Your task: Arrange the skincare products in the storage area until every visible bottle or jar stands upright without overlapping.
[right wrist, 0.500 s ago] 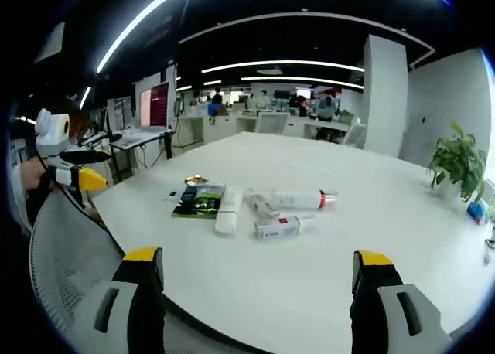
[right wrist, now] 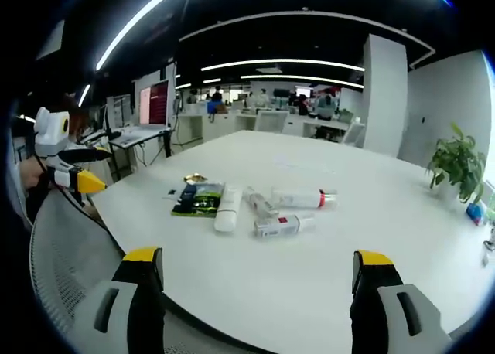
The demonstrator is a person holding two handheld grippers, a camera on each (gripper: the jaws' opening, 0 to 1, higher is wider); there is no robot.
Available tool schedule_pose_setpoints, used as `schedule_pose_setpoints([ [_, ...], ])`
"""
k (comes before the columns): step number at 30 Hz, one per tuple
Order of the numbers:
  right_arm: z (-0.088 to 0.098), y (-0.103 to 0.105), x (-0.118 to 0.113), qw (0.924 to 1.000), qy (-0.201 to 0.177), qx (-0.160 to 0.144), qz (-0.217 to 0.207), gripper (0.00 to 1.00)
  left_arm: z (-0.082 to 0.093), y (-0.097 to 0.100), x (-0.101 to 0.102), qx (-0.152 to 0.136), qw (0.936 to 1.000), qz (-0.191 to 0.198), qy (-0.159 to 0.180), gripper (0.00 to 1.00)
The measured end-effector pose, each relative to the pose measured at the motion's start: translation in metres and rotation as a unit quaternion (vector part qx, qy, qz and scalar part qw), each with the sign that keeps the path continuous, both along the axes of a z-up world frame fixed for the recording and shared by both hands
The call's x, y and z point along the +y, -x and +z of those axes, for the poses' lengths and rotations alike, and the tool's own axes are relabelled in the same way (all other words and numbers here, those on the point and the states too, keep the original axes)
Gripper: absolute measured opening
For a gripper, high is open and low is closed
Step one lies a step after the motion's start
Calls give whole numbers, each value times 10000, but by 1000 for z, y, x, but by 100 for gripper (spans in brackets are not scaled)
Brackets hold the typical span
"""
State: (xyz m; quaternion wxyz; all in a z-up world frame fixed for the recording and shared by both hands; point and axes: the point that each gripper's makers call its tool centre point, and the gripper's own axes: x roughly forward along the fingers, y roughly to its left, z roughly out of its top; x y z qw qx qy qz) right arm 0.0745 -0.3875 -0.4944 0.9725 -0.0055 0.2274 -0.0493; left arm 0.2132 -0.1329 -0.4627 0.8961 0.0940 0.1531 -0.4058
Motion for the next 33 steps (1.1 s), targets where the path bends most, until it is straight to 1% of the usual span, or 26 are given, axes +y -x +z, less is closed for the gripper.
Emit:
schedule_pose_setpoints([
  [2,0,0,0,10000,-2,-7,10,100,1,1,-1,-25,10000,-35,-9,99],
  [3,1,0,0,10000,-3,-11,1,100,3,3,-3,-114,9998,-156,4,99],
  [4,2,0,0,10000,0,-29,-24,100,4,4,-4,-130,9998,-160,20,99],
  [7,4,0,-2,9999,-30,-73,-96,100,3,6,-8,-92,9997,-245,19,99],
  [9,4,0,-2,9999,-91,-1,-92,100,1,4,-7,-62,9997,-235,-60,99],
  [10,4,0,-2,9999,-105,5,-82,100,-2,3,-6,8,9996,-242,-111,99],
  [13,6,1,-4,9998,-153,-6,-82,100,-3,0,-6,69,9997,-223,-66,99],
  [14,6,1,-5,9999,-141,27,-75,100,-3,-2,-7,76,9997,-207,-67,99],
  [16,7,0,-9,9999,-118,29,-83,99,-4,-2,-7,92,9997,-211,-85,95],
  [17,9,-2,-12,9999,-113,2,-78,99,-5,-2,-8,129,9996,-231,-98,93],
  [20,14,-8,-19,9999,-75,-14,-91,98,-6,-2,-8,163,9996,-227,-79,94],
  [23,19,-15,-27,10000,17,-15,-49,97,-4,-6,-9,207,9997,-138,-15,94],
  [25,22,-21,-34,9999,122,16,14,96,-5,-12,-10,209,9997,-110,-8,93],
  [28,26,-31,-44,9996,270,81,99,94,-5,-16,-14,223,9996,-158,13,93],
  [30,27,-38,-53,9991,350,148,169,91,-5,-17,-19,346,9990,-219,164,92],
  [33,29,-47,-62,9985,441,201,241,88,-8,-20,-21,412,9988,-179,211,92],
])
